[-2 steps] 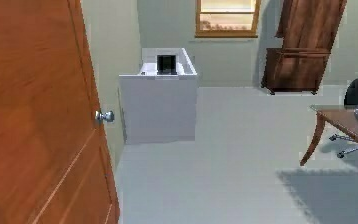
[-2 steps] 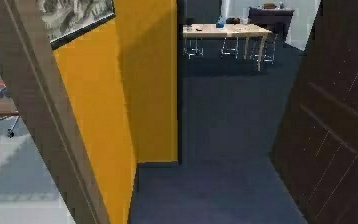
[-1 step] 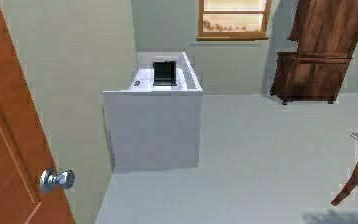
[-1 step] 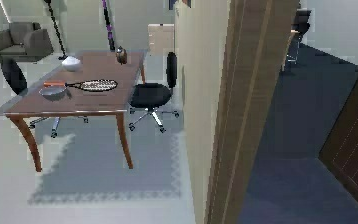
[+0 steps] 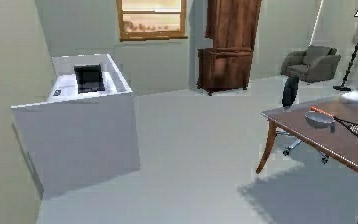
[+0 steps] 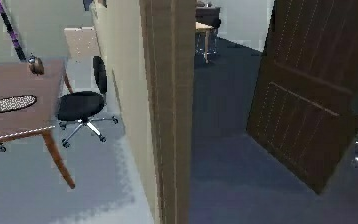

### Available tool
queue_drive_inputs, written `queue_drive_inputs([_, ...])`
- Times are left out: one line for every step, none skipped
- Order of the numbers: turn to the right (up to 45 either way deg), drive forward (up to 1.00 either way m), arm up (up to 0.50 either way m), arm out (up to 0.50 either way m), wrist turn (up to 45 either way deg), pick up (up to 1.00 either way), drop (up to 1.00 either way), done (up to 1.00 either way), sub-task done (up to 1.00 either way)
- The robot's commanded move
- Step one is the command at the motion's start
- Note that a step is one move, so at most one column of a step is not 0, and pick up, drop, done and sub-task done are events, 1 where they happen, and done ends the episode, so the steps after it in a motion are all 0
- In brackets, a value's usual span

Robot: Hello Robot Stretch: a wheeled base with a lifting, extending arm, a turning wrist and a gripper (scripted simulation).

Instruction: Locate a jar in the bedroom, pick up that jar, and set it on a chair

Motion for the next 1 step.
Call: queue_drive_inputs([3.0, 0.00, 0.00, 0.00, 0.0, 0.00, 0.00, 0.00, 0.00])
